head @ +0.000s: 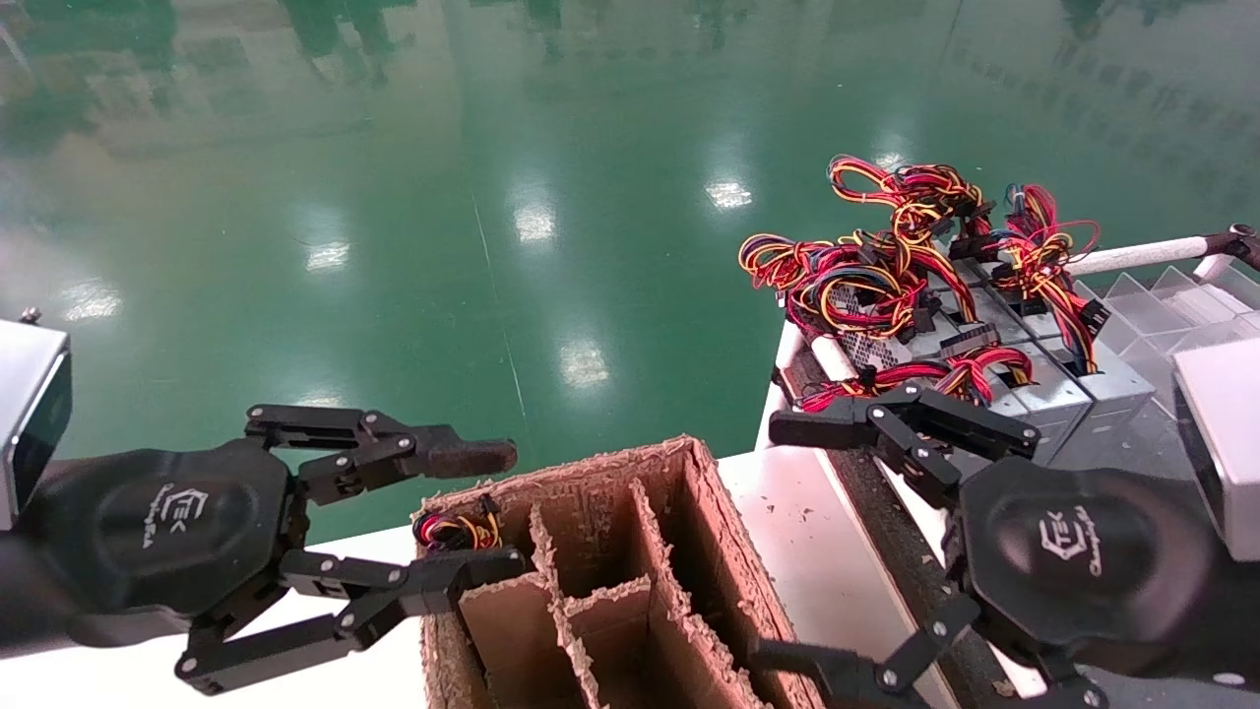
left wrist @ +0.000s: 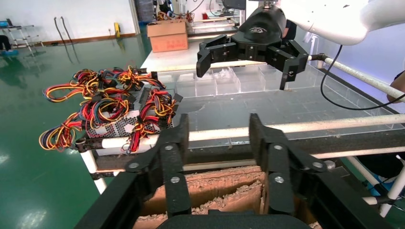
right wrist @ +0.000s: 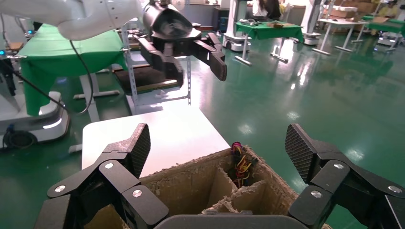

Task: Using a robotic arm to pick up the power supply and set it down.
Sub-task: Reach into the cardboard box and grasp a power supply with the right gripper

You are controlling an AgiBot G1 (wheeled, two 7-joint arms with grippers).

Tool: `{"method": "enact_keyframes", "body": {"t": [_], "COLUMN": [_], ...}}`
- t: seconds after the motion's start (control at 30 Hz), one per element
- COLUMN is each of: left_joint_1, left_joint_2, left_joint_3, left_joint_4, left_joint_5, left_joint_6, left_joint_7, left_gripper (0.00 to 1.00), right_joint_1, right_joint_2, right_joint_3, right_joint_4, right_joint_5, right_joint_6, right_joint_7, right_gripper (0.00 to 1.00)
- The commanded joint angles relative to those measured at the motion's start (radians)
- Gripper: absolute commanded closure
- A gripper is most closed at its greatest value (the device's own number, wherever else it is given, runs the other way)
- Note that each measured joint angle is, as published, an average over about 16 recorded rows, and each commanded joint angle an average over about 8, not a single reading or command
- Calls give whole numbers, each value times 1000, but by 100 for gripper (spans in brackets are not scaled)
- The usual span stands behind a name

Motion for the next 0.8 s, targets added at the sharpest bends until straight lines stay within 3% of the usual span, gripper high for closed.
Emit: {"method": "enact_keyframes", "body": {"t": [0.03, 0.37, 0.57, 0.8], "left_joint_1": [0, 0, 0, 0], "left_joint_2": [0, 0, 0, 0], "left_joint_3": [0, 0, 0, 1], "left_joint_4": [0, 0, 0, 0], "left_joint_5": [0, 0, 0, 0], "left_joint_6": [0, 0, 0, 0], "left_joint_7": [0, 0, 0, 0], "left_gripper": [0, 0, 0, 0], "right_joint_1": [-2, 55, 121, 160], "right_joint_2": [1, -60, -151, -280], "right_joint_3": [1, -85, -162, -225], "right_joint_4": [-5, -69, -127, -205], "right_joint_5": [2, -114, -215, -306], "right_joint_6": [2, 54, 79, 125], "right_joint_7": [1, 109, 173, 154], "right_gripper": [0, 0, 0, 0]}}
